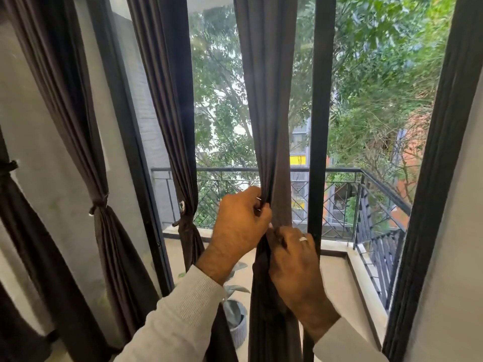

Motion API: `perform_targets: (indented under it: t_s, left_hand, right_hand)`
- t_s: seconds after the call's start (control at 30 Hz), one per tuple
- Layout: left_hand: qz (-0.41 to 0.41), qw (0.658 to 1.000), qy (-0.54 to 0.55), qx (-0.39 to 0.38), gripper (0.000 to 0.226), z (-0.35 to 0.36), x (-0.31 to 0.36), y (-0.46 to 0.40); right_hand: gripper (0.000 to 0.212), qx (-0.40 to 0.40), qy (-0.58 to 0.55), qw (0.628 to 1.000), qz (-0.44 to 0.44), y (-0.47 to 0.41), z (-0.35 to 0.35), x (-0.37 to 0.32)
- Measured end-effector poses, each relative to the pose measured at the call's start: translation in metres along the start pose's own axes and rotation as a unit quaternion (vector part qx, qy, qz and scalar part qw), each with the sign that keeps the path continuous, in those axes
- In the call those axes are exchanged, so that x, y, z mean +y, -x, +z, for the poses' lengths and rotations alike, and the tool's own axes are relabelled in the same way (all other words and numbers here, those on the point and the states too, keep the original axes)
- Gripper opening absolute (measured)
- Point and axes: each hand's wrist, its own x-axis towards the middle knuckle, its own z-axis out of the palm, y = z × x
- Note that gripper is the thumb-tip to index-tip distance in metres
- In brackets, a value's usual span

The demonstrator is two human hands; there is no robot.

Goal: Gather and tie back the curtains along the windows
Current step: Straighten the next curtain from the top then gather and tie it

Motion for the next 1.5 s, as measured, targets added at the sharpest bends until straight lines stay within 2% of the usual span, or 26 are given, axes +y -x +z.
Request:
perform_targets:
  t_s: [0.17, 0.23, 0.3, 0.37, 0.47, 0.5, 0.53, 0.57, 0.63, 0.73, 0.83, 0.93, 1.1, 1.2, 1.3, 1.37, 1.4, 1.43, 1.5]
  left_hand:
    - [0.002, 1.0, 0.017, -0.02, 0.028, -0.005, -0.003, -0.002]
    - [-0.004, 1.0, 0.008, -0.006, 0.024, -0.005, -0.005, -0.003]
    - [-0.013, 1.0, 0.02, -0.004, 0.019, -0.006, -0.009, -0.004]
    - [-0.026, 0.998, 0.048, -0.018, 0.022, -0.008, -0.012, -0.004]
    - [-0.028, 0.996, 0.074, -0.034, 0.023, -0.011, -0.013, -0.003]
    - [-0.031, 0.995, 0.08, -0.041, 0.021, -0.012, -0.014, -0.004]
    - [-0.033, 0.995, 0.081, -0.046, 0.021, -0.013, -0.016, -0.004]
    - [-0.038, 0.995, 0.073, -0.048, 0.022, -0.013, -0.017, -0.005]
    - [-0.038, 0.998, 0.032, -0.037, 0.03, -0.015, -0.02, -0.007]
    - [-0.027, 0.998, -0.053, -0.002, 0.026, -0.01, -0.019, -0.008]
    - [-0.013, 0.998, -0.067, 0.015, 0.014, -0.001, -0.013, -0.008]
    - [0.002, 0.999, -0.052, 0.008, 0.018, 0.007, -0.007, -0.008]
    - [0.014, 1.0, 0.004, -0.025, 0.026, 0.01, -0.005, -0.007]
    - [-0.011, 0.999, 0.009, -0.044, 0.028, 0.009, -0.012, -0.008]
    - [-0.048, 0.993, 0.087, -0.056, 0.025, 0.006, -0.012, -0.007]
    - [-0.055, 0.988, 0.124, -0.067, 0.024, 0.002, -0.011, -0.006]
    - [-0.059, 0.986, 0.139, -0.074, 0.025, 0.001, -0.012, -0.006]
    - [-0.067, 0.984, 0.143, -0.08, 0.027, -0.001, -0.013, -0.006]
    - [-0.078, 0.986, 0.118, -0.084, 0.028, -0.004, -0.014, -0.007]
  right_hand:
    - [0.052, -0.063, -0.058, 0.996, -0.03, -0.008, -0.003, 0.01]
    - [0.05, -0.069, -0.135, 0.988, 0.006, -0.011, -0.007, 0.018]
    - [0.038, -0.012, -0.207, 0.97, 0.129, -0.016, -0.007, 0.029]
    - [0.029, 0.017, -0.221, 0.936, 0.275, -0.026, 0.005, 0.044]
    - [0.051, -0.092, -0.313, 0.843, 0.427, -0.047, 0.022, 0.064]
    - [0.052, -0.112, -0.35, 0.812, 0.454, -0.051, 0.026, 0.069]
    - [0.049, -0.115, -0.362, 0.799, 0.465, -0.054, 0.029, 0.072]
    - [0.042, -0.1, -0.351, 0.811, 0.458, -0.054, 0.03, 0.073]
    - [0.025, -0.017, -0.274, 0.867, 0.415, -0.046, 0.026, 0.064]
    - [0.011, 0.104, -0.135, 0.942, 0.289, -0.026, 0.011, 0.04]
    - [0.014, 0.084, -0.099, 0.979, 0.157, -0.01, 0.008, 0.02]
    - [0.033, 0.019, -0.082, 0.994, 0.065, -0.008, 0.015, 0.02]
    - [0.057, -0.098, -0.157, 0.981, 0.064, -0.011, 0.01, 0.035]
    - [0.052, -0.088, -0.259, 0.959, 0.07, -0.017, 0.001, 0.042]
    - [0.034, 0.009, -0.297, 0.934, 0.201, -0.03, 0.007, 0.056]
    - [0.039, -0.013, -0.364, 0.872, 0.327, -0.043, 0.015, 0.066]
    - [0.044, -0.041, -0.408, 0.834, 0.37, -0.047, 0.019, 0.07]
    - [0.046, -0.062, -0.427, 0.812, 0.392, -0.052, 0.022, 0.073]
    - [0.035, -0.063, -0.408, 0.822, 0.393, -0.054, 0.022, 0.073]
